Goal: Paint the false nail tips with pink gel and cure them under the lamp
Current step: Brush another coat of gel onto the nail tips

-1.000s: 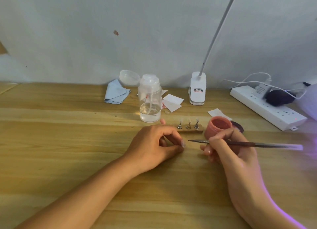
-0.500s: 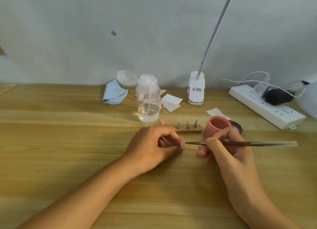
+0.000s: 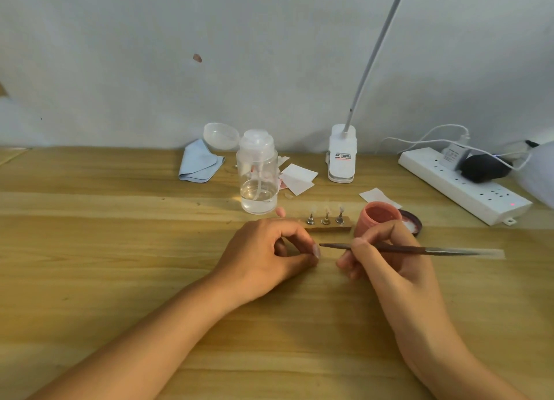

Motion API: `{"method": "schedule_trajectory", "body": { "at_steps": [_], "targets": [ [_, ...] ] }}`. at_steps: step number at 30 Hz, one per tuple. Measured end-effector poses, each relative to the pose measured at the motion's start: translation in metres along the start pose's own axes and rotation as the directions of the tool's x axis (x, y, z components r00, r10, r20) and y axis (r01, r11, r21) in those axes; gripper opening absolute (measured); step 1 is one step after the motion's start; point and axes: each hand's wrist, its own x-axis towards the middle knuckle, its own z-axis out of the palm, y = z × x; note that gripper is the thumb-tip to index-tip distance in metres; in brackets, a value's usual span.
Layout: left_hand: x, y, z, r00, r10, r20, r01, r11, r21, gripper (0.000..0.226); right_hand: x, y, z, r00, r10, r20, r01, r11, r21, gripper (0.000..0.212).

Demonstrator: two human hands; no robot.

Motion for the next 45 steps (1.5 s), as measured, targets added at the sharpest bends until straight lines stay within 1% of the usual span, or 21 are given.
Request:
{"method": "schedule_trajectory", "body": {
  "at_steps": [3,7,10,12,14,15,16,18,20,21,22,26,29,31,33,35,37,39,40,43,45],
  "targets": [
    [0.000,0.001,0.000,1.000,-0.002,-0.015,0.002,1.000,0.011,0.019,-0.002,0.000,-0.001,1.000,0.016,0.014,-0.015,0.999,-0.050,0.020],
    [-0.002,0.002,0.000,1.000,0.016,-0.007,-0.015,1.000,0.009,0.017,-0.002,-0.003,-0.003,0.996,-0.008,-0.088,0.015,0.997,0.073,0.024],
    [-0.003,0.004,0.000,0.997,0.079,-0.020,-0.080,0.996,-0.031,0.017,-0.003,-0.008,-0.004,0.980,-0.124,-0.156,0.136,0.989,0.065,0.016],
    [-0.003,0.006,0.000,0.990,0.132,-0.057,-0.133,0.991,-0.029,0.017,0.000,-0.014,-0.005,0.961,-0.210,-0.181,0.222,0.974,0.043,0.020],
    [-0.005,0.008,0.000,0.984,0.167,-0.068,-0.169,0.985,-0.026,0.015,0.006,-0.020,-0.009,0.951,-0.247,-0.187,0.261,0.964,0.050,0.022],
    [-0.005,0.009,0.001,0.982,0.174,-0.067,-0.177,0.983,-0.038,0.015,0.010,-0.021,-0.014,0.949,-0.256,-0.186,0.268,0.963,0.042,0.017],
    [-0.005,0.009,0.002,0.983,0.170,-0.062,-0.174,0.983,-0.062,0.014,0.014,-0.022,-0.019,0.952,-0.249,-0.178,0.255,0.967,0.015,0.008],
    [-0.006,0.010,0.003,0.989,0.143,-0.040,-0.147,0.981,-0.125,0.014,0.021,-0.021,-0.029,0.960,-0.215,-0.180,0.206,0.976,-0.072,0.012],
    [-0.006,0.010,0.003,0.993,0.118,-0.015,-0.119,0.980,-0.162,0.015,0.027,-0.019,-0.037,0.968,-0.184,-0.174,0.154,0.973,-0.173,0.008],
    [-0.005,0.009,0.003,0.994,0.109,-0.008,-0.109,0.979,-0.170,0.015,0.030,-0.018,-0.039,0.972,-0.171,-0.159,0.134,0.966,-0.221,0.013],
    [-0.005,0.008,0.003,0.995,0.103,-0.004,-0.102,0.979,-0.178,0.016,0.032,-0.015,-0.041,0.977,-0.161,-0.137,0.119,0.956,-0.269,0.016],
    [-0.005,0.007,0.001,0.996,0.093,0.015,-0.089,0.978,-0.188,0.019,0.035,-0.008,-0.042,0.985,-0.156,-0.078,0.103,0.879,-0.465,0.009],
    [-0.004,0.005,0.002,0.996,0.085,0.014,-0.082,0.984,-0.157,0.018,0.033,-0.008,-0.040,0.977,-0.197,-0.077,0.127,0.839,-0.530,0.008],
    [-0.004,0.004,0.003,0.997,0.077,0.003,-0.076,0.991,-0.114,0.017,0.031,-0.010,-0.040,0.954,-0.273,-0.124,0.192,0.875,-0.445,0.015],
    [-0.003,0.004,0.003,0.998,0.064,-0.020,-0.065,0.996,-0.059,0.014,0.025,-0.016,-0.036,0.933,-0.321,-0.160,0.275,0.926,-0.258,0.021],
    [-0.003,0.005,0.002,0.997,0.066,-0.031,-0.067,0.998,-0.012,0.012,0.017,-0.020,-0.027,0.962,-0.249,-0.109,0.246,0.968,-0.040,0.013],
    [-0.004,0.005,0.003,0.996,0.074,-0.042,-0.073,0.997,0.038,0.012,0.009,-0.017,-0.014,0.995,-0.101,-0.010,0.101,0.990,0.103,0.010],
    [-0.003,0.005,0.003,0.996,0.070,-0.054,-0.067,0.996,0.051,0.012,0.003,-0.012,-0.007,0.999,0.010,0.046,-0.017,0.987,0.158,0.005],
    [-0.004,0.004,0.003,0.996,0.066,-0.060,-0.064,0.997,0.036,0.012,0.002,-0.010,-0.006,0.998,0.048,0.046,-0.055,0.986,0.155,0.007],
    [-0.003,0.003,0.002,0.998,0.045,-0.054,-0.046,0.999,-0.020,0.007,0.001,-0.007,-0.007,0.996,0.083,0.019,-0.084,0.988,0.126,0.023],
    [-0.002,0.004,0.000,0.999,0.034,-0.026,-0.035,0.997,-0.061,0.005,0.001,-0.007,-0.006,0.997,0.080,0.003,-0.080,0.989,0.127,0.023]
  ]
}}
